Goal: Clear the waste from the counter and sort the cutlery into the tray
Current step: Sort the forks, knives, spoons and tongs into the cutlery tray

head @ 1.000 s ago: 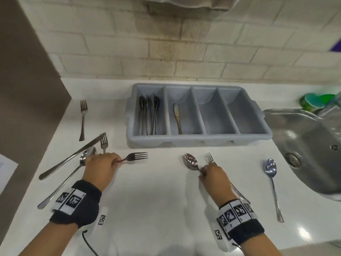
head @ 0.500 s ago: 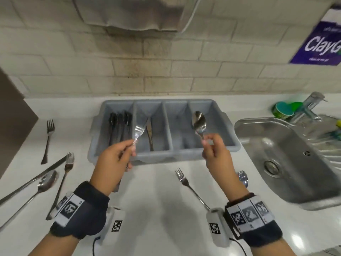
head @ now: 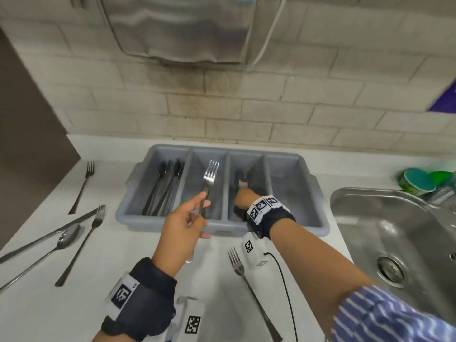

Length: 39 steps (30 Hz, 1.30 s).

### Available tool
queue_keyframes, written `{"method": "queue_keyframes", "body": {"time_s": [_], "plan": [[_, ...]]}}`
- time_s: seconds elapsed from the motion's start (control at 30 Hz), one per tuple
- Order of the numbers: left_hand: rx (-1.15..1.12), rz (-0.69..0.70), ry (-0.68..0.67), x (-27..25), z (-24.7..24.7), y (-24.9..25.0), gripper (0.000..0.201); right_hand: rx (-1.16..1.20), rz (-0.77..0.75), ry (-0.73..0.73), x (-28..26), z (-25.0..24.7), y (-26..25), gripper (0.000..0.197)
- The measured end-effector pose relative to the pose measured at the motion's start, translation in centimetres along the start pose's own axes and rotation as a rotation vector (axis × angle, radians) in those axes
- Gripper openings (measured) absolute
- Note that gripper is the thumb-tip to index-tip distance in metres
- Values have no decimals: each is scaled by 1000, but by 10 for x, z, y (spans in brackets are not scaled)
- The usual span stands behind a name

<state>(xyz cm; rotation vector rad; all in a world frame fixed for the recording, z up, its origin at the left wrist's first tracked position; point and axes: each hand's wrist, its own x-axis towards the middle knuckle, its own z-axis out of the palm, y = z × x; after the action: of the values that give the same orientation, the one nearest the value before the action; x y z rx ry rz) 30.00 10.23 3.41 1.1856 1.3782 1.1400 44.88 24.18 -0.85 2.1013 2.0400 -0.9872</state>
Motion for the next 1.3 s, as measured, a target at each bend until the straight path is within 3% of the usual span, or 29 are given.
{"method": "queue_keyframes", "body": {"time_s": [0.07, 0.23, 0.37, 0.5, 0.57, 0.63, 0.7, 0.83, 0.97, 1.03, 1.13, 1.2, 1.3], "plan": [[-28, 5, -20, 1, 9, 11, 48, 150, -85, 40, -10, -9, 5, 38], [19, 33, -205, 24, 58, 56, 55, 584, -318, 470, -77, -29, 55, 40], [302, 37, -334, 71, 125, 55, 55, 545, -189, 665, -151, -6, 137, 38], [853, 64, -426, 106, 185, 42, 41, 511, 52, 641, -200, 34, 197, 24], [1112, 90, -523, 137, 204, 18, 47, 421, 126, 617, -215, 55, 217, 17], [1295, 52, -612, 186, 217, -27, 66, 333, 212, 547, -224, 73, 229, 23], [1377, 64, -657, 200, 225, -45, 58, 293, 288, 459, -228, 85, 232, 32], [1199, 117, -574, 132, 224, 2, 38, 271, 360, 365, -228, 91, 226, 40], [903, 274, -436, 73, 189, 16, 37, 212, 363, 310, -224, 95, 218, 16], [910, 336, -437, 30, 164, 4, 30, 221, 359, 317, -224, 96, 217, 12], [1050, 279, -603, -26, 132, -38, 32, 278, 356, 347, -229, 91, 217, 13], [1156, 220, -738, -47, 114, -75, 46, 309, 310, 335, -238, 83, 214, 10], [1197, 166, -730, -73, 92, -108, 52, 383, 160, 276, -249, 61, 197, 15]]}}
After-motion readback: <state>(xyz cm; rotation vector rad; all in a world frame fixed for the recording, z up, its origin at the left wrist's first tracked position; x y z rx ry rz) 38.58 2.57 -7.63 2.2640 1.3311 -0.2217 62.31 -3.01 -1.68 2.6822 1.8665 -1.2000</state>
